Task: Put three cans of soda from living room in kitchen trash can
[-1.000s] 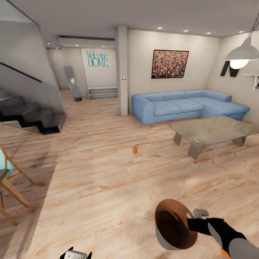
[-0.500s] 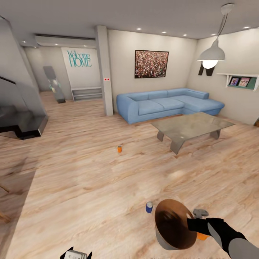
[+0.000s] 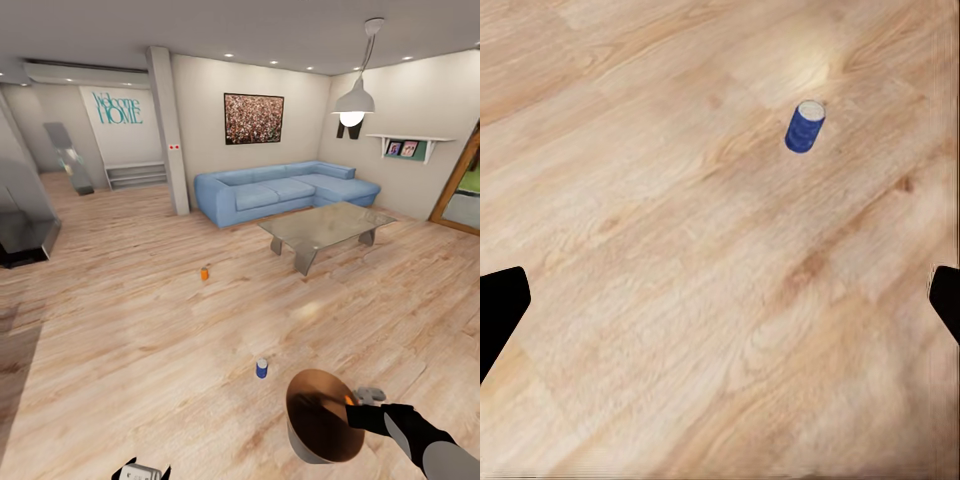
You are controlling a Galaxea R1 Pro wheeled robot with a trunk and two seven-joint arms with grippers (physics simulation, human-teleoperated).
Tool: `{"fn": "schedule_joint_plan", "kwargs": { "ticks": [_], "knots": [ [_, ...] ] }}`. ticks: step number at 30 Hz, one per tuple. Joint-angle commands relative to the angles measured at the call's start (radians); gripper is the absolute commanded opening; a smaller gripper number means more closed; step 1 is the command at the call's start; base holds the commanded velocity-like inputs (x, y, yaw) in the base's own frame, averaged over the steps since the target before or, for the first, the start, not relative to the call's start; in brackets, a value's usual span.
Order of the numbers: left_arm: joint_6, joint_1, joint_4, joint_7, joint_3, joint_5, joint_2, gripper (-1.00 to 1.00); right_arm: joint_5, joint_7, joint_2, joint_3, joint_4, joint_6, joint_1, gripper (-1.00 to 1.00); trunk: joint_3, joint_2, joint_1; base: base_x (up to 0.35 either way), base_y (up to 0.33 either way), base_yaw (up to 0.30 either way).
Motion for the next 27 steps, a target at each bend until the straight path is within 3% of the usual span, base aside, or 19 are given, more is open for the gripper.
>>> {"fn": "schedule_joint_plan", "kwargs": {
  "ticks": [1, 13, 27],
  "knots": [
    [0.0, 0.0, 0.0, 0.0, 0.0, 0.0, 0.0, 1.0, -0.008, -0.007, 0.0, -0.004, -0.001, 0.001, 0.0, -1.0, 0.0, 0.0, 0.0, -0.285, 0.169, -0.186],
    [-0.011, 0.001, -0.001, 0.002, -0.004, -0.002, 0.0, 1.0, -0.008, -0.008, -0.003, -0.005, -0.001, 0.002, 0.0, -1.0, 0.0, 0.0, 0.0, -0.07, 0.037, -0.18],
    [-0.012, 0.002, -0.001, 0.007, -0.005, -0.006, -0.001, 1.0, -0.008, -0.01, -0.003, -0.005, -0.001, 0.002, 0.0, -1.0, 0.0, 0.0, 0.0, 0.072, -0.238, -0.147]
  ]
}}
